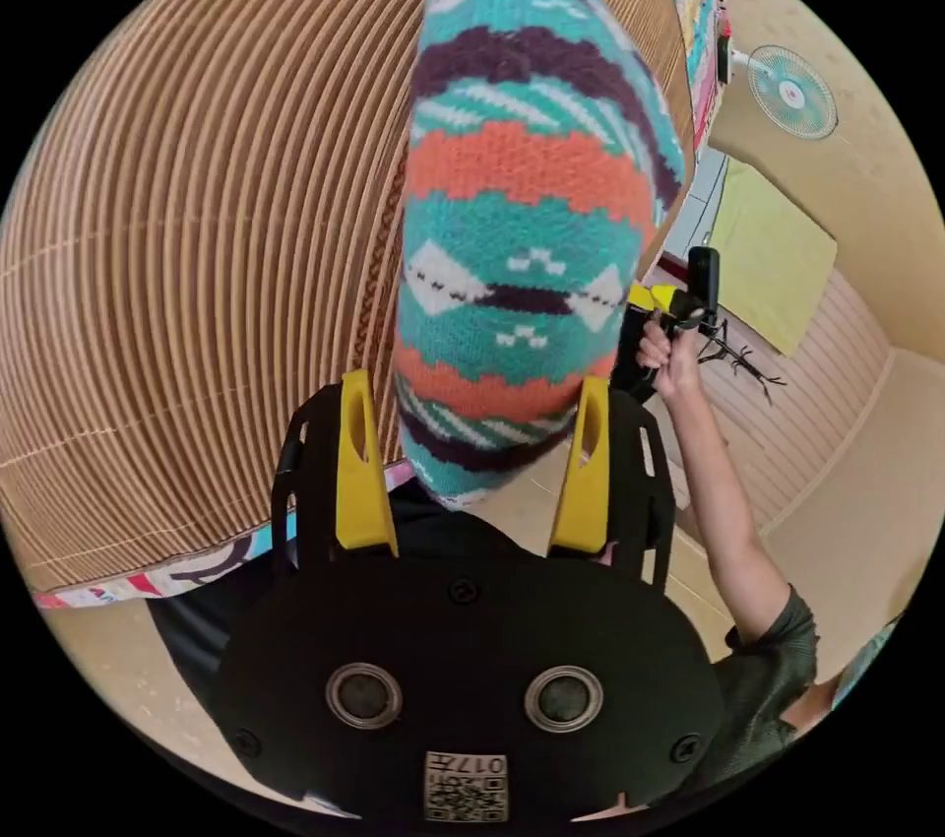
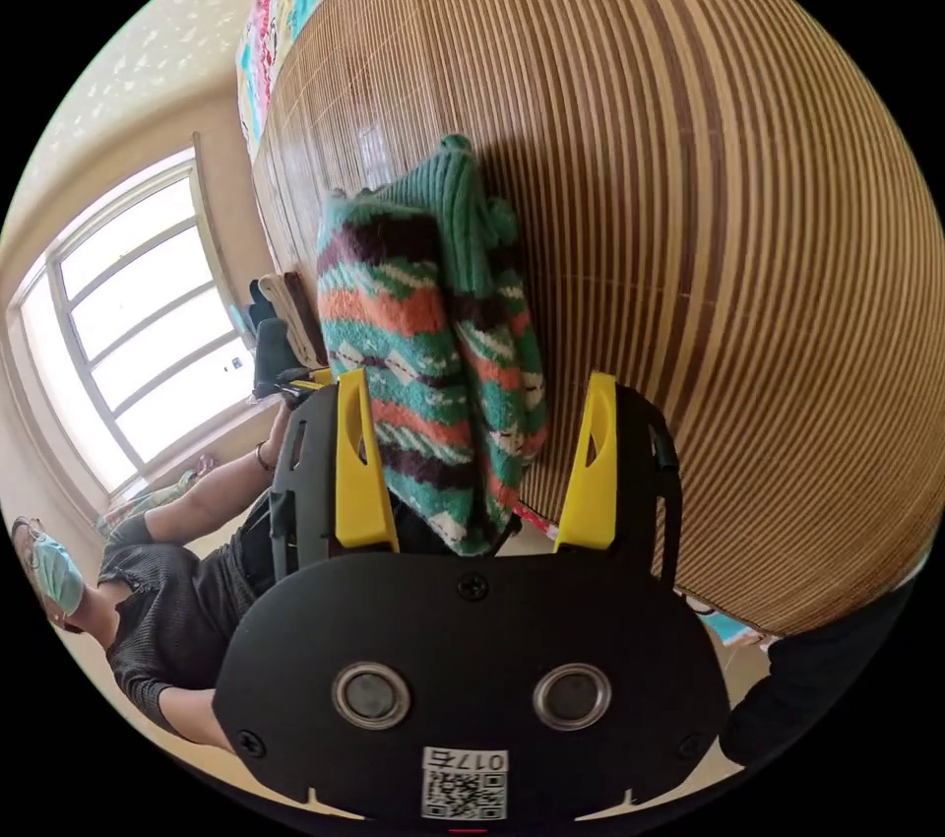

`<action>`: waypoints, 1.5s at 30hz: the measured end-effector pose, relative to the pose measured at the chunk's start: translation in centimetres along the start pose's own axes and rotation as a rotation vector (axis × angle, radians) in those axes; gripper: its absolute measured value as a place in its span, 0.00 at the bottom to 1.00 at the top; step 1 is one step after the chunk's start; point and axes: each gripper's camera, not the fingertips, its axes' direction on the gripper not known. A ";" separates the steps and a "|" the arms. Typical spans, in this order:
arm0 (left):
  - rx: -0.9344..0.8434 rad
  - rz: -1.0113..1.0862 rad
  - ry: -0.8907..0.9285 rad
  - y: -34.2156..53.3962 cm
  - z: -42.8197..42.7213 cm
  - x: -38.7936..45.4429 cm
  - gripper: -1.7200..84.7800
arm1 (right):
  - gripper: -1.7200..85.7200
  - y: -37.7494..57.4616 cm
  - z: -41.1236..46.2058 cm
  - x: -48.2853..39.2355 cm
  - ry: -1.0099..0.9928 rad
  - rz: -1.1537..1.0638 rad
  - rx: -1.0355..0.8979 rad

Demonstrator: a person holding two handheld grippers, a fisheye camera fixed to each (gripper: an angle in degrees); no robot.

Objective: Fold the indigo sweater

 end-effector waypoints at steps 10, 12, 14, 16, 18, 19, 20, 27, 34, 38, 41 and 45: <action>-0.203 -0.112 0.248 2.2 4.0 -2.8 0.30 | 0.25 6.5 8.4 2.1 -0.179 -0.007 -0.043; -0.163 -0.097 0.194 4.2 1.2 -3.8 0.29 | 0.23 7.4 10.2 1.8 -0.246 -0.023 -0.094; -0.138 -0.108 0.144 5.7 -1.4 -4.9 0.29 | 0.21 8.0 13.4 0.0 -0.273 -0.052 -0.149; -0.121 -0.127 0.062 7.1 -4.0 -5.8 0.28 | 0.20 7.5 16.5 -2.2 -0.252 -0.076 -0.207; -0.084 -0.156 -0.049 9.1 -7.7 -7.1 0.28 | 0.20 6.6 19.5 -5.0 -0.218 -0.110 -0.250; -0.068 -0.167 -0.076 9.6 -8.8 -7.5 0.28 | 0.20 6.0 21.2 -6.7 -0.208 -0.126 -0.258; -0.028 -0.190 -0.132 10.8 -11.0 -8.4 0.28 | 0.20 5.3 22.8 -8.5 -0.216 -0.144 -0.268; 0.174 -0.288 -0.485 18.7 -20.7 -11.7 0.24 | 0.19 1.7 31.2 -20.2 -0.116 -0.324 -0.448; 0.201 -0.309 -0.807 26.0 -22.0 -11.7 0.13 | 0.22 1.5 38.4 -31.5 0.002 -0.429 -0.550; 0.264 -0.277 -0.845 31.2 -19.7 -11.7 0.09 | 0.22 4.8 41.3 -34.6 0.137 -0.406 -0.558; 0.301 -0.244 -0.793 33.8 -17.7 -11.9 0.06 | 0.23 8.3 40.7 -32.9 0.207 -0.345 -0.505; 0.336 -0.149 -0.669 35.7 -15.2 -12.3 0.02 | 0.19 13.1 35.0 -27.7 0.051 -0.264 -0.363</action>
